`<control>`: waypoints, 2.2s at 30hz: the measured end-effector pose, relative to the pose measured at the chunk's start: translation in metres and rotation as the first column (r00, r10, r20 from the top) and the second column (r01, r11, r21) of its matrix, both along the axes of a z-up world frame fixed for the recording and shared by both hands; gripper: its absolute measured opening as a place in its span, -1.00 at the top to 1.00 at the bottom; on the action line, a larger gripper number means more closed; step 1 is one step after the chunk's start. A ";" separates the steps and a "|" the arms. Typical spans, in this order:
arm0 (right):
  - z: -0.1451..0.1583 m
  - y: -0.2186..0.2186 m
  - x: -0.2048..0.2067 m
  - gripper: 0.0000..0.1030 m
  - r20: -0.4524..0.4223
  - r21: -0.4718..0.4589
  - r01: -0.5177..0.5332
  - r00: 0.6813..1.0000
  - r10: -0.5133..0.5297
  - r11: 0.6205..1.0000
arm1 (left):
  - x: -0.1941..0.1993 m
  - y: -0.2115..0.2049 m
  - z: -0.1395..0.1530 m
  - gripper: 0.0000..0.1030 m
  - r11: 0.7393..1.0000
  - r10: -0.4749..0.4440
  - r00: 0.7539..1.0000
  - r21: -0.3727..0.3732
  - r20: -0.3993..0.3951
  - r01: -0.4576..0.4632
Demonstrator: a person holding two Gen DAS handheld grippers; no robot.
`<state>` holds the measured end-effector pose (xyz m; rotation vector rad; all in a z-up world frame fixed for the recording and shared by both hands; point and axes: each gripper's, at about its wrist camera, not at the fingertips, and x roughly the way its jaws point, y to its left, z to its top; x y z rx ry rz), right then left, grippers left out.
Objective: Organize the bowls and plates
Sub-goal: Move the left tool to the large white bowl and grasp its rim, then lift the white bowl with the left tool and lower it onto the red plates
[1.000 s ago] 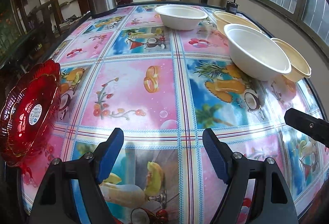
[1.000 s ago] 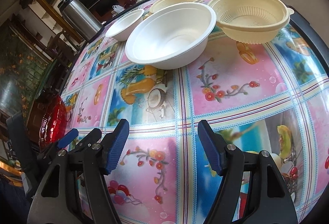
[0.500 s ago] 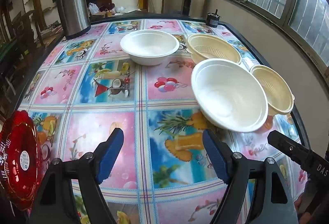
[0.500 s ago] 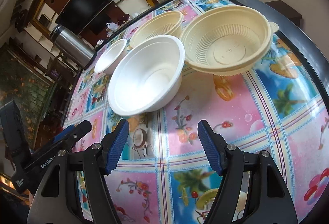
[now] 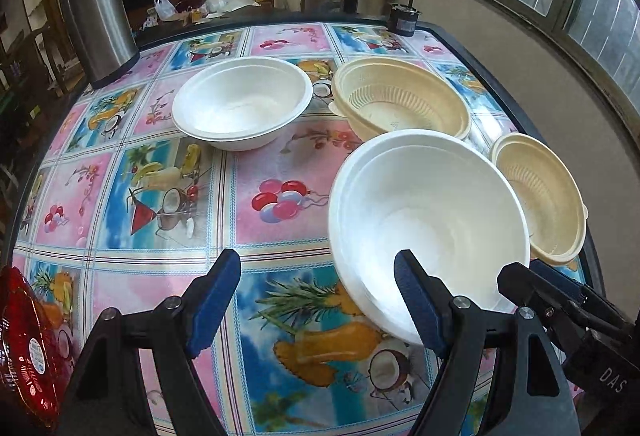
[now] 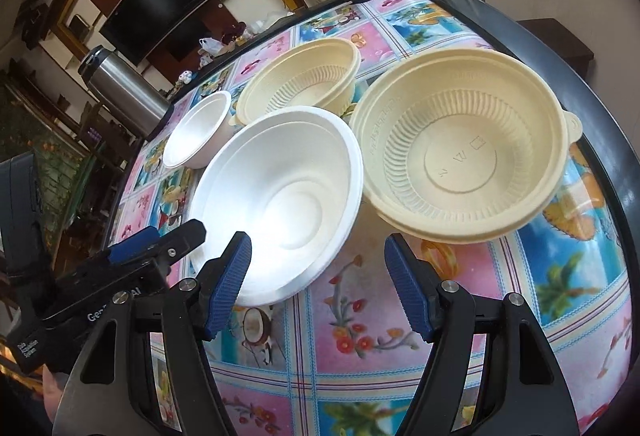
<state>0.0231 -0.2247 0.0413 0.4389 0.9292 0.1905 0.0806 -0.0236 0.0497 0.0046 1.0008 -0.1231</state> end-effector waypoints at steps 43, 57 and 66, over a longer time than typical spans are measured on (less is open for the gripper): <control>-0.004 0.051 -0.012 0.29 0.005 -0.049 -0.137 0.990 0.138 0.989 | -0.040 0.031 -0.014 0.68 1.000 0.011 0.999 -0.020 -0.036 -0.012; 0.004 0.121 -0.053 0.28 0.027 -0.053 -0.253 0.967 0.255 0.966 | -0.091 0.098 -0.002 0.67 0.993 0.119 0.993 -0.018 0.008 -0.118; 0.023 0.172 -0.068 0.28 0.058 -0.082 -0.323 0.943 0.328 0.943 | -0.112 0.141 0.012 0.67 0.982 0.188 0.981 -0.017 0.052 -0.188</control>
